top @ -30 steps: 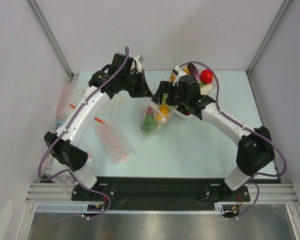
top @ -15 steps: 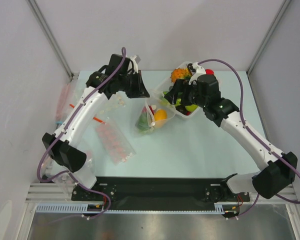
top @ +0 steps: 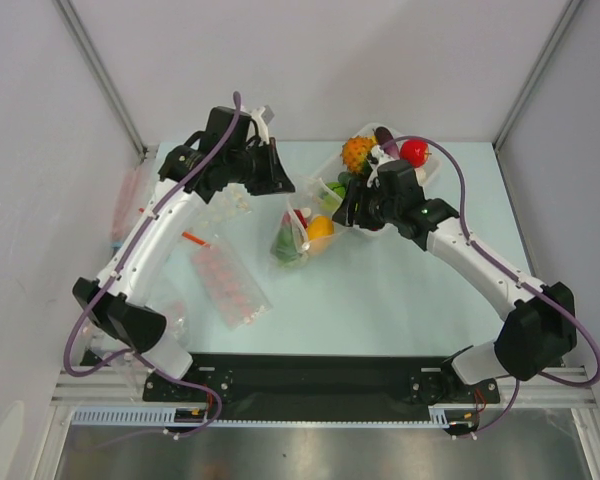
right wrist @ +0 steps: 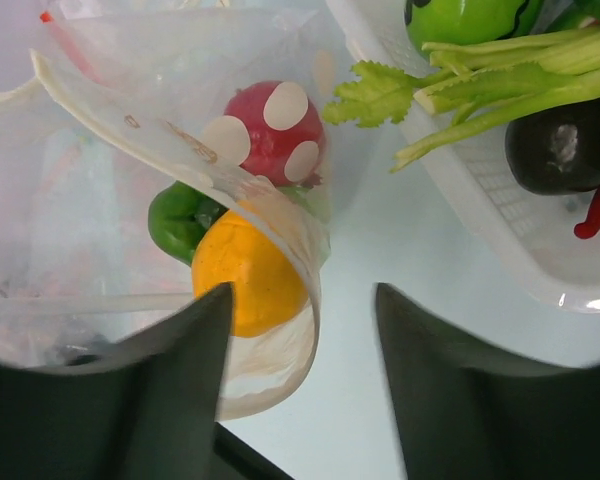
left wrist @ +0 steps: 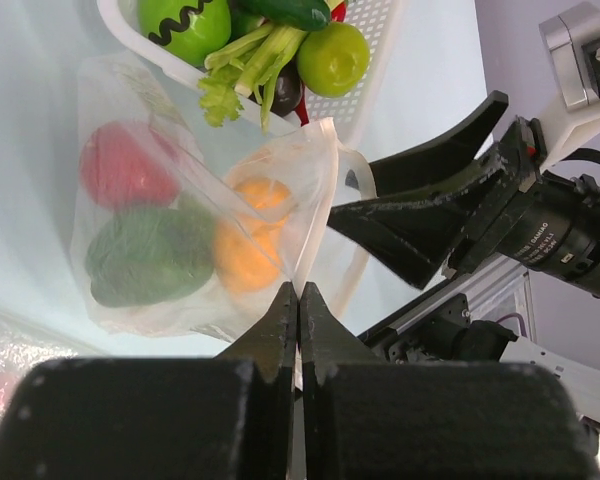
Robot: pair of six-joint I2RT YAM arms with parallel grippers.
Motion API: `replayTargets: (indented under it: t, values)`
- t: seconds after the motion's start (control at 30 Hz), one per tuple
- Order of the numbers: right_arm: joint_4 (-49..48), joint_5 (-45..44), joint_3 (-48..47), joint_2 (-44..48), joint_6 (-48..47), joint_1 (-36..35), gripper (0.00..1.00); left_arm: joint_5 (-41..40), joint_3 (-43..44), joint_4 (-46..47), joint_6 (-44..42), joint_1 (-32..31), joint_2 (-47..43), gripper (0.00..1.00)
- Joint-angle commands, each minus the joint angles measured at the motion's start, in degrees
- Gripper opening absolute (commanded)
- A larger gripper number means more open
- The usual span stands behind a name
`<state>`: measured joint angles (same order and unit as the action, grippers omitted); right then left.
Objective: Place the food in the zip-top bag and seal the zipper
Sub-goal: Adjust the zipper food storage bag at the center of the board.
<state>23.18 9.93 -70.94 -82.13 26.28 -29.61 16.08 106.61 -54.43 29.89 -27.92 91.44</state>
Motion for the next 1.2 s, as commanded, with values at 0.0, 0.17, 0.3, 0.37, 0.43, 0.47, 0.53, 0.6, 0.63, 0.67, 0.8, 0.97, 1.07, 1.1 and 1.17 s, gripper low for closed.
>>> replayTargets:
  t: [0.0,0.17,0.3,0.37,0.43,0.47,0.53,0.6,0.63,0.67,0.8,0.97,1.07,1.1,1.17]
  values:
    - [-0.6,1.7,-1.1,0.5,0.9,0.0,0.56,-0.3,0.2,1.0,-0.9,0.5,-3.1,0.0]
    - [-1.5,2.9,-2.9,1.1,0.3,-0.2,0.08,-1.3,-1.3,1.0,-1.5,0.5,-3.8,0.0]
    - [-1.9,0.5,-7.3,2.3,-1.8,-3.8,0.0,-1.7,-6.0,1.4,-1.6,0.5,-4.6,0.0]
    - [-2.8,-1.5,-8.9,3.6,-3.6,-5.5,0.0,-1.7,-9.6,2.6,-1.6,0.5,-5.8,0.0]
    - [-4.6,-2.8,-10.1,5.0,-4.4,-7.3,0.0,-2.1,-11.7,3.2,-1.5,0.5,-6.7,0.0]
    - [-5.4,-3.9,-10.2,5.7,-4.9,-7.7,0.0,-2.1,-12.6,3.7,-1.4,0.5,-7.1,0.0]
    - [-7.4,-5.4,-9.7,8.1,-6.1,-8.8,0.0,-2.1,-14.8,4.4,-1.1,0.5,-8.2,0.0]
    - [-8.0,-7.2,-9.1,9.2,-6.0,-8.9,0.0,-2.0,-15.9,4.7,-0.8,0.5,-8.7,0.0]
    - [-6.7,-7.9,-9.0,9.0,-6.0,-8.9,0.0,-1.8,-15.9,4.7,-0.7,0.5,-8.8,0.0]
    - [-5.7,-8.9,-9.3,8.7,-6.1,-8.7,0.0,-1.8,-15.7,4.5,-0.6,0.5,-8.9,0.0]
    - [-1.7,-9.2,-8.8,7.1,-5.3,-8.1,0.0,-3.1,-12.0,2.5,-0.8,0.9,-8.8,0.0]
    - [-0.9,-2.4,-6.9,5.7,-3.3,-4.9,0.07,-5.6,-6.0,-0.5,-1.2,1.4,-8.4,0.0]
    - [-0.9,0.7,-6.9,5.0,-3.5,-3.3,0.21,-6.3,-4.7,-1.0,-1.3,1.6,-8.2,0.0]
    - [-0.9,1.7,-7.0,4.6,-3.8,-2.8,0.33,-6.7,-5.1,-0.9,-1.2,1.5,-8.2,0.0]
    - [0.0,3.2,-7.3,3.9,-3.8,-1.7,0.63,-6.5,-6.8,-0.1,-0.9,1.5,-8.2,0.0]
